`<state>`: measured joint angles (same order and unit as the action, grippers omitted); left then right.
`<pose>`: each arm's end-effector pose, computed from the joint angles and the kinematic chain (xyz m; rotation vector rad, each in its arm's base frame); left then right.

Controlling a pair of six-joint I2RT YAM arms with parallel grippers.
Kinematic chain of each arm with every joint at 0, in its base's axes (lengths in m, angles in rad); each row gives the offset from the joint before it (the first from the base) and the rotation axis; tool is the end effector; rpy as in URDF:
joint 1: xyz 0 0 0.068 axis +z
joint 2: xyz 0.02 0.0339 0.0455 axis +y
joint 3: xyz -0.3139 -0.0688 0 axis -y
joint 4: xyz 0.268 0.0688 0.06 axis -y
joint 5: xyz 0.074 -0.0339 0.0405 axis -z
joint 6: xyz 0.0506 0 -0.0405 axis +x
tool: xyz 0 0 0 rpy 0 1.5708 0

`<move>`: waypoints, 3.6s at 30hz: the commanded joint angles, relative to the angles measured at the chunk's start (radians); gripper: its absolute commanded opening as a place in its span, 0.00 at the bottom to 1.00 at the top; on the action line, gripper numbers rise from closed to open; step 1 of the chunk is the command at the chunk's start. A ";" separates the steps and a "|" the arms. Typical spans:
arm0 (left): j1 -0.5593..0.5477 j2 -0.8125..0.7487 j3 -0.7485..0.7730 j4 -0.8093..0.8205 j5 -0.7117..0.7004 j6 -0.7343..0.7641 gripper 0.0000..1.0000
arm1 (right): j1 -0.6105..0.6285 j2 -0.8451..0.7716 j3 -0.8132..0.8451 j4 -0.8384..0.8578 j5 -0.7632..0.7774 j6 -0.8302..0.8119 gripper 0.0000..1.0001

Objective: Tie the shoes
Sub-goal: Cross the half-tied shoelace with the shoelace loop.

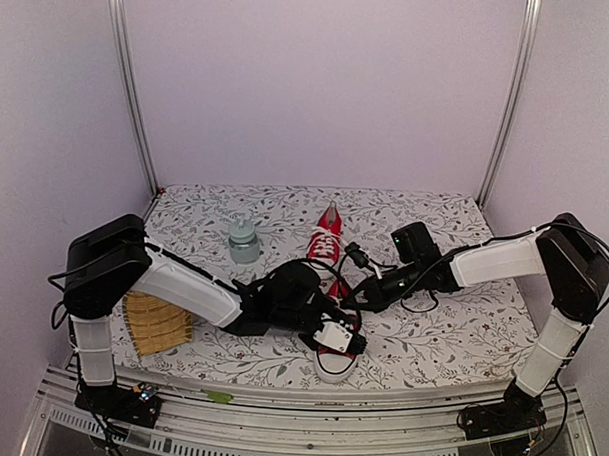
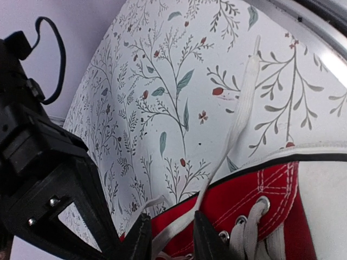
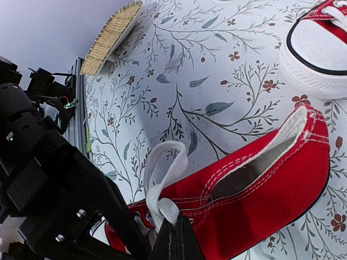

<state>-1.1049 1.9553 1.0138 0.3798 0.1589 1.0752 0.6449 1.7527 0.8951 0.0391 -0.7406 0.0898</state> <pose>0.1945 -0.4047 0.1571 1.9303 0.9012 -0.1869 0.2780 0.2519 0.1775 -1.0222 2.2307 1.2228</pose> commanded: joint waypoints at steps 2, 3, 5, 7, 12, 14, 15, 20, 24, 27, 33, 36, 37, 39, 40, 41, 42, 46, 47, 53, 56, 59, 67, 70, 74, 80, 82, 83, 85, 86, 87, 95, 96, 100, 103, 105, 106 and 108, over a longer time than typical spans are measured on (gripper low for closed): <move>-0.018 0.068 0.038 -0.056 -0.094 0.160 0.26 | -0.006 -0.021 -0.013 0.028 -0.026 0.003 0.01; -0.019 0.070 0.042 -0.057 -0.099 0.168 0.25 | -0.006 -0.021 -0.014 0.028 -0.026 0.004 0.01; -0.022 0.072 0.046 -0.066 -0.100 0.173 0.24 | -0.005 -0.026 -0.018 0.029 -0.026 0.006 0.01; -0.022 0.075 0.045 -0.073 -0.104 0.174 0.23 | -0.005 -0.036 -0.022 0.030 -0.025 0.006 0.01; -0.021 0.077 0.044 -0.104 -0.141 0.218 0.23 | -0.005 -0.049 -0.017 0.019 -0.028 0.000 0.01; -0.023 0.079 0.050 -0.122 -0.172 0.242 0.25 | -0.005 -0.050 -0.013 0.013 -0.029 -0.001 0.01; -0.023 0.082 0.052 -0.127 -0.191 0.258 0.25 | -0.005 -0.052 -0.013 0.012 -0.032 -0.001 0.01; -0.019 0.090 0.044 -0.070 -0.252 0.293 0.18 | -0.005 -0.055 -0.015 0.014 -0.058 0.000 0.01; -0.020 0.069 0.000 0.069 -0.252 0.263 0.00 | -0.005 -0.061 -0.015 -0.003 -0.038 -0.003 0.01; -0.021 0.023 -0.058 0.160 -0.228 0.172 0.00 | -0.005 -0.074 -0.015 -0.018 -0.022 -0.009 0.01; -0.009 -0.087 -0.160 0.162 -0.138 -0.043 0.00 | -0.005 -0.105 -0.021 -0.035 0.000 -0.010 0.01; 0.002 -0.129 -0.197 0.189 -0.079 -0.128 0.00 | -0.005 -0.111 -0.023 -0.042 0.000 -0.010 0.01; 0.008 -0.138 -0.206 0.196 -0.059 -0.149 0.00 | -0.006 -0.110 -0.023 -0.044 0.000 -0.010 0.01; 0.017 -0.149 -0.215 0.202 -0.033 -0.181 0.00 | -0.005 -0.108 -0.025 -0.049 0.000 -0.010 0.01; 0.021 -0.150 -0.217 0.203 -0.027 -0.191 0.00 | -0.005 -0.107 -0.024 -0.050 0.000 -0.012 0.01; 0.025 -0.153 -0.219 0.204 -0.022 -0.196 0.00 | -0.005 -0.107 -0.026 -0.052 0.001 -0.012 0.01; 0.027 -0.157 -0.224 0.207 -0.013 -0.203 0.00 | -0.005 -0.108 -0.027 -0.053 0.002 -0.012 0.01; 0.059 -0.176 -0.224 0.201 0.050 -0.271 0.00 | -0.005 -0.111 -0.028 -0.057 0.004 -0.013 0.01; 0.067 -0.176 -0.218 0.192 0.070 -0.288 0.00 | -0.005 -0.111 -0.026 -0.056 -0.001 -0.014 0.01; 0.078 -0.140 -0.169 0.153 0.051 -0.344 0.00 | -0.005 -0.114 -0.023 -0.042 -0.077 -0.008 0.03; 0.078 -0.116 -0.146 0.145 0.017 -0.364 0.00 | -0.005 -0.114 -0.026 -0.048 -0.115 -0.007 0.06; 0.076 -0.095 -0.127 0.139 -0.007 -0.373 0.00 | -0.005 -0.112 -0.029 -0.050 -0.163 -0.010 0.11; 0.078 -0.071 -0.123 0.116 -0.026 -0.348 0.00 | -0.016 -0.117 0.029 -0.160 -0.101 -0.069 0.34; 0.078 -0.066 -0.123 0.111 -0.035 -0.345 0.00 | -0.032 -0.138 0.048 -0.185 -0.079 -0.082 0.35; 0.079 -0.059 -0.121 0.128 -0.040 -0.347 0.00 | -0.071 -0.137 0.057 -0.181 -0.035 -0.111 0.33; 0.079 -0.054 -0.121 0.139 -0.034 -0.347 0.00 | -0.074 0.010 0.131 -0.206 0.010 -0.145 0.15; 0.079 -0.057 -0.122 0.137 -0.033 -0.344 0.00 | -0.074 0.059 0.159 -0.219 -0.010 -0.161 0.12; 0.079 -0.059 -0.122 0.137 -0.031 -0.344 0.00 | -0.074 0.073 0.162 -0.217 -0.031 -0.166 0.11; 0.079 -0.064 -0.125 0.137 -0.027 -0.343 0.00 | -0.074 0.089 0.165 -0.208 -0.090 -0.181 0.11; 0.080 -0.068 -0.127 0.138 -0.022 -0.343 0.00 | -0.074 0.099 0.166 -0.209 -0.115 -0.186 0.11; 0.080 -0.072 -0.130 0.141 -0.015 -0.343 0.00 | -0.074 0.105 0.166 -0.210 -0.146 -0.194 0.11; 0.080 -0.102 -0.143 0.183 0.030 -0.346 0.00 | -0.074 0.130 0.151 -0.212 -0.280 -0.220 0.11; 0.081 -0.101 -0.141 0.183 0.036 -0.347 0.00 | -0.074 0.130 0.148 -0.214 -0.291 -0.224 0.11; 0.081 -0.092 -0.136 0.180 0.035 -0.353 0.00 | -0.073 0.125 0.141 -0.231 -0.320 -0.241 0.11; 0.083 -0.083 -0.127 0.174 0.030 -0.358 0.00 | -0.070 0.118 0.133 -0.231 -0.353 -0.250 0.10; 0.082 -0.079 -0.121 0.173 0.022 -0.361 0.00 | -0.062 0.116 0.132 -0.240 -0.355 -0.255 0.10; 0.084 -0.079 -0.121 0.174 0.021 -0.363 0.00 | -0.057 0.117 0.132 -0.246 -0.345 -0.260 0.10; 0.084 -0.076 -0.118 0.178 0.024 -0.367 0.00 | -0.050 0.122 0.131 -0.256 -0.321 -0.266 0.10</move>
<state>-1.0344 1.8816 0.8776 0.5381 0.1753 0.7269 0.5781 1.8690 1.0382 -0.1856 -1.0508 -0.1448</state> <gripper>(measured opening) 0.005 0.101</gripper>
